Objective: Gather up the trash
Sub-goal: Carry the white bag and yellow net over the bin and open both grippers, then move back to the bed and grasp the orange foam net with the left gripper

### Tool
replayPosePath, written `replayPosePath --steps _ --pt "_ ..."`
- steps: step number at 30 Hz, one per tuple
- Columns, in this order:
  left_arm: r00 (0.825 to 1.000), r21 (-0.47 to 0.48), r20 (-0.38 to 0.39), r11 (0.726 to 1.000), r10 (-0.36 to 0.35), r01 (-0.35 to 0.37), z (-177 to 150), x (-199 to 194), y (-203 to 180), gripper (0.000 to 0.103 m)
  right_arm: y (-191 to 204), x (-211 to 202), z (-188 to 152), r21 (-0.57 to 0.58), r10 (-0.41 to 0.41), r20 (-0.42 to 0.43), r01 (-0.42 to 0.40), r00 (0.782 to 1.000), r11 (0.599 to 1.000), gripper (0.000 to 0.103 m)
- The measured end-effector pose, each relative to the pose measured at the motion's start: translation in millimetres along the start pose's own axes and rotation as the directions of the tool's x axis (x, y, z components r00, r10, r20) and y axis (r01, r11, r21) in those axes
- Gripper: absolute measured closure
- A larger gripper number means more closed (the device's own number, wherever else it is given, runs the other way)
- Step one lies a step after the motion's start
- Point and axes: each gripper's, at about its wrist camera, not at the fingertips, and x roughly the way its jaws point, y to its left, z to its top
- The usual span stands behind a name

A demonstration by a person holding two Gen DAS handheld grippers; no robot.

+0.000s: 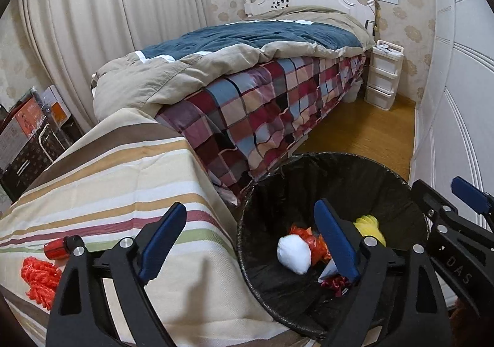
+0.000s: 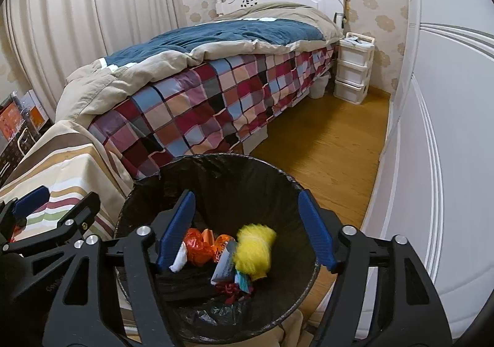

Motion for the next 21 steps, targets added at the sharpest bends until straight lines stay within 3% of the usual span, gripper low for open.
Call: replayPosePath --steps 8,21 --pt "1.0 -0.021 0.002 1.0 0.006 -0.006 -1 -10 9 0.015 -1 -13 -2 -0.006 -0.028 0.024 0.028 0.999 1.0 0.017" --pt "1.0 -0.041 -0.001 0.999 0.03 -0.03 -16 -30 33 0.014 5 -36 -10 0.004 -0.029 0.021 0.029 0.999 1.0 0.013"
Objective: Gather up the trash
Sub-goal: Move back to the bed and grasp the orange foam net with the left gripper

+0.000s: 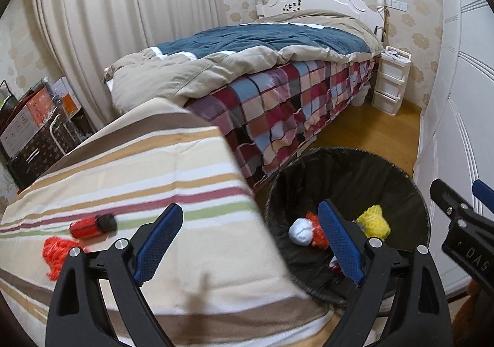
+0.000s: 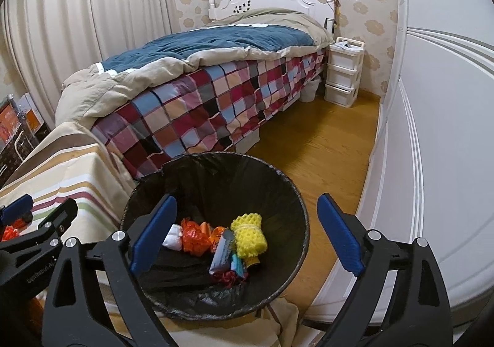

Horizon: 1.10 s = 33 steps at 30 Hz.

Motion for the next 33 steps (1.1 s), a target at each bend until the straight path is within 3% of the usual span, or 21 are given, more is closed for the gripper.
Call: replayPosePath --steps 14,27,33 --pt "0.997 -0.068 -0.018 0.995 0.071 -0.072 -37 -23 60 0.014 64 -15 -33 -0.074 0.101 -0.056 -0.105 0.993 0.992 0.012" --pt "0.975 -0.198 -0.045 0.955 0.217 -0.221 -57 -32 149 0.014 131 -22 -34 -0.16 0.18 -0.073 -0.19 0.981 0.969 0.012" --pt "0.974 -0.228 -0.087 0.947 0.21 -0.224 -63 -19 175 0.014 161 -20 -38 -0.192 0.215 -0.1 -0.231 0.972 0.954 0.012"
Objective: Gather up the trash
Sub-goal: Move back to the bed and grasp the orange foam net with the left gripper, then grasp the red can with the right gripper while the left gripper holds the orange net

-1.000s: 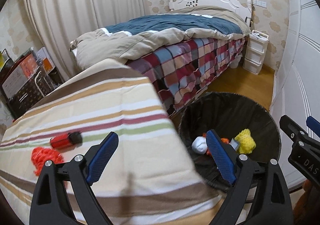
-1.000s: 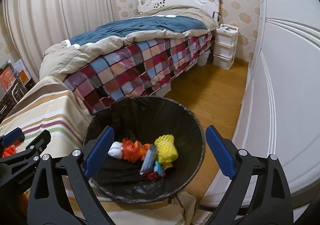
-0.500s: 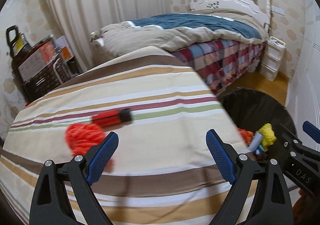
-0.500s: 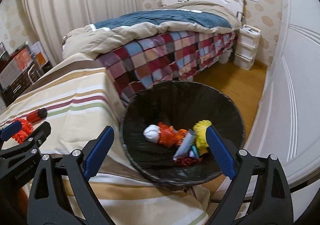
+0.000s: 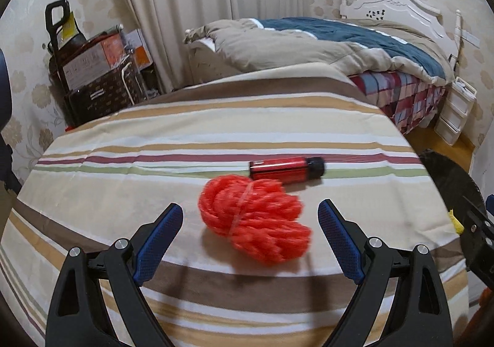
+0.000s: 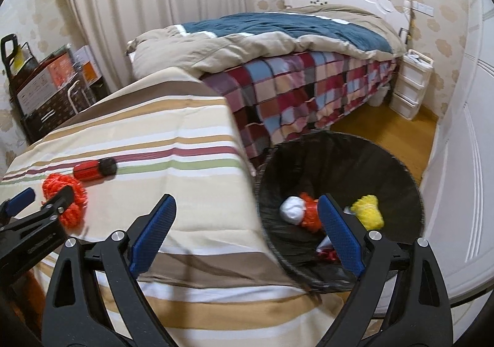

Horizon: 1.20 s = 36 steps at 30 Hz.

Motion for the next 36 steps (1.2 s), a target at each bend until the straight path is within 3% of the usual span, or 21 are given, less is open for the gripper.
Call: replayPosePath --steps 6,9,14,26,36 --pt "0.996 -0.03 -0.056 0.997 -0.068 0.067 0 15 12 0.016 24 6 0 -0.038 0.015 -0.015 -0.015 1.0 0.999 0.012" --pt "0.995 -0.022 -0.058 0.997 -0.08 0.079 -1 17 14 0.031 31 8 1 -0.051 0.018 -0.021 -0.019 1.0 0.999 0.012" --pt "0.995 -0.011 -0.057 0.997 -0.082 0.081 -2 17 17 0.04 43 13 3 -0.064 0.033 -0.03 -0.035 0.999 0.997 0.012" --pt "0.999 -0.057 -0.023 0.998 0.022 -0.023 1 10 74 0.042 105 31 11 -0.13 0.119 -0.067 -0.127 0.991 0.983 0.012" --pt "0.992 -0.132 -0.052 0.984 0.115 -0.121 -5 17 138 0.042 160 50 15 -0.165 0.162 -0.109 -0.179 0.981 0.97 0.012"
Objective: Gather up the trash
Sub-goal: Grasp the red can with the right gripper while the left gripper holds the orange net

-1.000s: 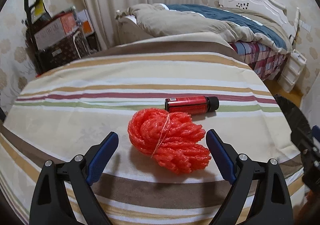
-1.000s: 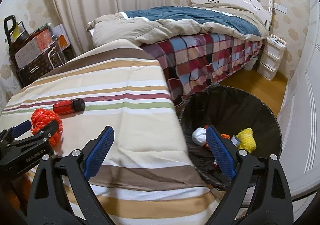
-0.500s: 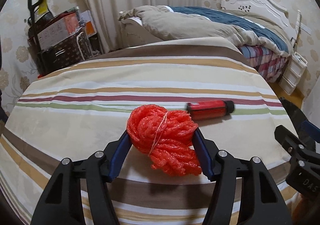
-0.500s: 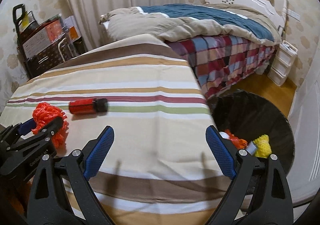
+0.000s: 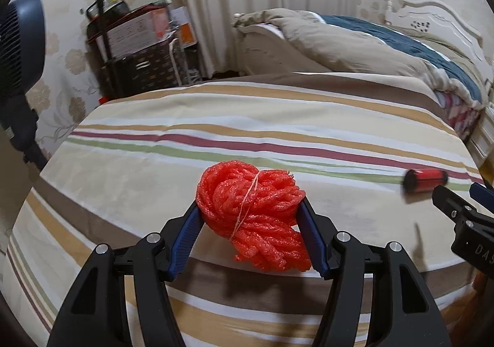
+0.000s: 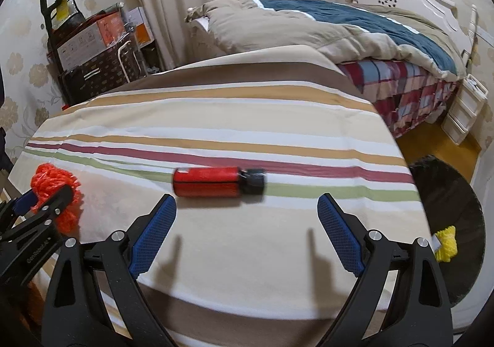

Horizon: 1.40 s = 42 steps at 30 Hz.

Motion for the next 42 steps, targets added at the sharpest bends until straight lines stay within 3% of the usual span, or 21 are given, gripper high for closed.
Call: replayPosePath --steps 9,13,19,24,32,35,38,42 --pt "1.0 -0.037 -0.007 0.999 0.007 -0.007 -1 3 18 0.042 12 12 14 0.016 -0.003 -0.007 0.003 1.0 1.0 0.012" --pt "1.0 -0.039 -0.01 0.999 0.002 -0.003 -2 3 19 0.042 2 15 25 0.037 -0.042 0.008 0.042 0.999 0.998 0.012" --pt "1.0 -0.042 -0.014 0.999 0.0 -0.001 -3 5 20 0.042 -21 33 33 0.055 -0.173 -0.029 0.174 0.985 0.983 0.012" --pt "1.0 -0.043 -0.015 0.999 0.0 -0.001 -3 4 20 0.042 -29 32 25 0.054 -0.18 -0.059 0.183 0.982 0.982 0.012" --pt "1.0 -0.04 -0.014 0.999 -0.003 0.002 -6 4 19 0.042 -23 13 3 0.034 -0.129 -0.074 0.132 0.989 0.991 0.012" --pt "1.0 -0.038 -0.013 0.999 -0.002 0.001 -8 3 17 0.042 -20 4 -1 0.032 -0.133 -0.04 0.134 0.99 0.99 0.012" --pt "1.0 -0.038 -0.011 0.999 0.0 -0.001 -9 2 17 0.042 -19 -4 0 0.047 -0.082 -0.009 0.083 0.997 0.995 0.012" --pt "1.0 -0.044 -0.004 0.999 0.011 -0.011 -13 -3 20 0.042 0 -10 -2 -0.027 0.002 0.006 -0.002 1.0 1.0 0.013"
